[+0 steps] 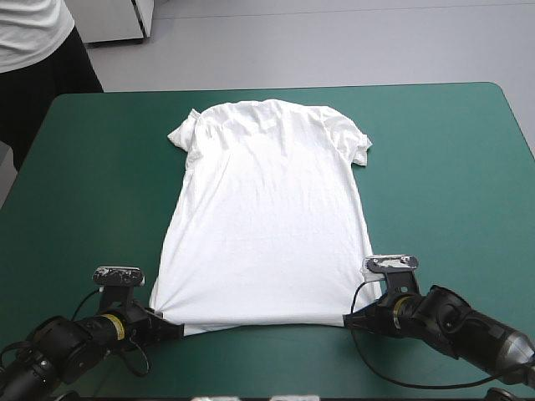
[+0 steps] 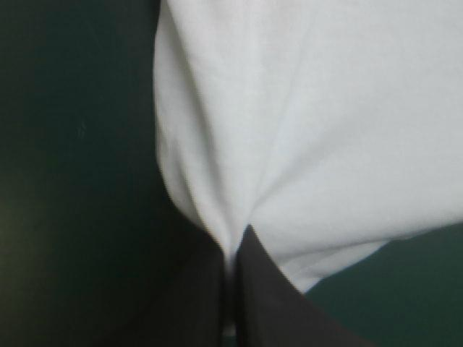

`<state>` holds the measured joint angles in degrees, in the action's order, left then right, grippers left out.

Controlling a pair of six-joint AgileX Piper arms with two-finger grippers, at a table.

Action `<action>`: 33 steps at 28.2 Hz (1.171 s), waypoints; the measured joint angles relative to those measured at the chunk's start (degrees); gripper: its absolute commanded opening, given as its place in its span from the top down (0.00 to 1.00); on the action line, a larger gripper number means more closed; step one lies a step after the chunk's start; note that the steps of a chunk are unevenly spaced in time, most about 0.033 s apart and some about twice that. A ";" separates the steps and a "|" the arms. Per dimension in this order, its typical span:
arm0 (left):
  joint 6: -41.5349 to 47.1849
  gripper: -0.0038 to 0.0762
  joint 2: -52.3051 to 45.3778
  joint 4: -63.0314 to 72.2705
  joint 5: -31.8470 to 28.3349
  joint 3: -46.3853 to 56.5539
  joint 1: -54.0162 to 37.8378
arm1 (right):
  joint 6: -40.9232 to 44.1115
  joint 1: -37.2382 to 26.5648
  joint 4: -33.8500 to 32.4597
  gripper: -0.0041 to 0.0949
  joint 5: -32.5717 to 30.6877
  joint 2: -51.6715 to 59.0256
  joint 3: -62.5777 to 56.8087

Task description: Fold the cloth

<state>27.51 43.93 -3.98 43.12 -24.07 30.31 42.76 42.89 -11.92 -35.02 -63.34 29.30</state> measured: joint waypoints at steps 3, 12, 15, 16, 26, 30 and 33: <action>-1.54 0.85 0.00 0.66 1.44 -0.05 0.00 | 0.55 0.00 -0.15 0.84 -0.59 0.00 0.44; -8.85 0.35 0.00 3.98 12.41 -10.46 0.00 | -0.09 0.05 -1.53 0.43 -13.81 0.00 11.41; -9.15 0.37 0.00 2.38 16.62 -16.72 0.00 | -0.95 0.05 -3.01 0.44 -19.31 0.00 16.91; -9.15 0.38 0.00 1.81 17.60 -18.53 0.00 | -1.10 0.05 -3.43 0.44 -20.69 0.00 18.45; -8.97 0.42 10.30 -8.75 25.43 -40.92 0.00 | -5.62 -3.31 -8.93 0.47 -31.54 0.00 41.22; -9.44 0.42 20.83 -12.07 25.62 -52.11 0.00 | -12.41 -9.99 -9.00 0.47 -33.97 0.00 48.75; -10.30 0.42 26.00 -12.50 25.62 -57.73 -1.08 | -15.47 -13.53 -9.00 0.47 -34.57 0.00 51.45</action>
<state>17.21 69.93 -16.48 68.74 -81.80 29.23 27.29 29.36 -20.91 -69.59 -63.34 80.74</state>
